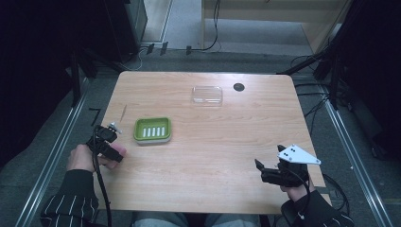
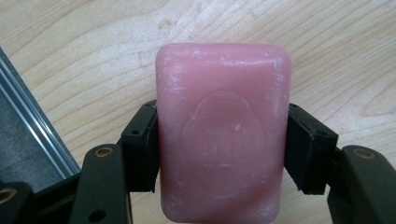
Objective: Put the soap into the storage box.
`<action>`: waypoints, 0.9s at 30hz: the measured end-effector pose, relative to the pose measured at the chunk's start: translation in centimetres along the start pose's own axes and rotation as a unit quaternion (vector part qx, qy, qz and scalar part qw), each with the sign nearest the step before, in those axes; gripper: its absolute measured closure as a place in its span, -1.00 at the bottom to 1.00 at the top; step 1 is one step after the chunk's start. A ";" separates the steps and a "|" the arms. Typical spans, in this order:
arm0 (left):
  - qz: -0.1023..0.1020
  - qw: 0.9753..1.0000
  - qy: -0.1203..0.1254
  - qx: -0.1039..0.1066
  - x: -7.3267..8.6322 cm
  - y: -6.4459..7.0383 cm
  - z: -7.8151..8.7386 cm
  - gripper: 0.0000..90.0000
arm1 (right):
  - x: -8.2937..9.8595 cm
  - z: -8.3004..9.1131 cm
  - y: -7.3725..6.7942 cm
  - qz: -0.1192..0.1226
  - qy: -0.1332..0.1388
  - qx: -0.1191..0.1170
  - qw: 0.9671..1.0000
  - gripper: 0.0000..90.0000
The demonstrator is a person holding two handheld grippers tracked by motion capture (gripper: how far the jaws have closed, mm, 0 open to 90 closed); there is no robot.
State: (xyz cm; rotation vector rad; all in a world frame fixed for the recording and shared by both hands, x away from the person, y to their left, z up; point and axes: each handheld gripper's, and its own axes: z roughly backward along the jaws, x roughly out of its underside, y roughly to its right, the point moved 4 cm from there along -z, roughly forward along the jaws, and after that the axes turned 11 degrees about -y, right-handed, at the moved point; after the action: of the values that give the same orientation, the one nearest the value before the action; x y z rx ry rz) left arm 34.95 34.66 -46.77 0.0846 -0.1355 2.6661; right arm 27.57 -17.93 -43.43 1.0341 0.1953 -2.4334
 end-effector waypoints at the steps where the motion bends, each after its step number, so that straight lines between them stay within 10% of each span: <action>1: -0.001 1.000 0.001 -0.001 -0.1 0.1 0.1 -0.15 | 0.1 0.1 0.0 -0.002 0.000 0.001 1.000 -0.69; 27: -0.047 0.999 0.017 -0.008 -1.2 1.7 2.4 -0.15 | 0.4 0.3 0.2 -0.003 -0.004 0.005 1.000 -0.69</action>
State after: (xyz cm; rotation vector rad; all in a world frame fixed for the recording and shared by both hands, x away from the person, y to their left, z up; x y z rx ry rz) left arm 35.33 32.38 -44.59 0.0402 -0.1374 2.5711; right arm 27.27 -18.30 -43.50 1.0292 0.1850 -2.4460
